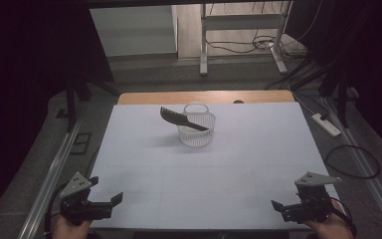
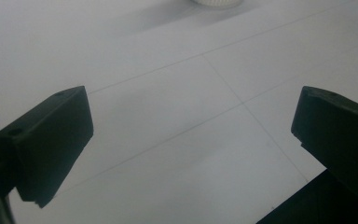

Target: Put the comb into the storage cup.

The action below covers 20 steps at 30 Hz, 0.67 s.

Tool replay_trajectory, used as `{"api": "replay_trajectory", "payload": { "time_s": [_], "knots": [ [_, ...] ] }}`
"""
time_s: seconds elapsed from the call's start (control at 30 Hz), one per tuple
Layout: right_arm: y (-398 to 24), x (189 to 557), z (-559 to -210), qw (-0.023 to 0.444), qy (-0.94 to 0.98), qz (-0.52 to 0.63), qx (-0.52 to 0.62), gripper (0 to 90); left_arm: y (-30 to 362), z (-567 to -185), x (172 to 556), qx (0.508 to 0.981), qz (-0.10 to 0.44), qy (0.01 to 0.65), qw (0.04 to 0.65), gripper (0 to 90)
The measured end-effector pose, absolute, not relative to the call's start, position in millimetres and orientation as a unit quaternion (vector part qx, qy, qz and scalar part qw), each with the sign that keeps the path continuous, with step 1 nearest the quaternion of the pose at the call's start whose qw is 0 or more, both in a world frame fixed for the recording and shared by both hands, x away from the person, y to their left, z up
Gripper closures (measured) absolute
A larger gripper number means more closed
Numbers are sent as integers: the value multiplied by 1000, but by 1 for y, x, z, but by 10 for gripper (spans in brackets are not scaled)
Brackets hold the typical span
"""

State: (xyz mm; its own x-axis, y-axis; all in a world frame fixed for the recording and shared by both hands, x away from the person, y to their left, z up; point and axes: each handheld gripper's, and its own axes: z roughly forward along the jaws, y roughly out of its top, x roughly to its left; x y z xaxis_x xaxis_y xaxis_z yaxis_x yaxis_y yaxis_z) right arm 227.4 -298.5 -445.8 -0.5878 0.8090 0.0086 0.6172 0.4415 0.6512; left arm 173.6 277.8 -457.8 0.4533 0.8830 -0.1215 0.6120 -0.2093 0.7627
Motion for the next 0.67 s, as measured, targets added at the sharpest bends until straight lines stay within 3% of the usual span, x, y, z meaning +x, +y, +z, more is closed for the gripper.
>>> {"api": "replay_trajectory", "payload": {
  "time_s": [0.67],
  "knots": [
    [-297,228,-446,154,837,308,425,0,274,-461,169,772,173,507,343,0]
  ]
}}
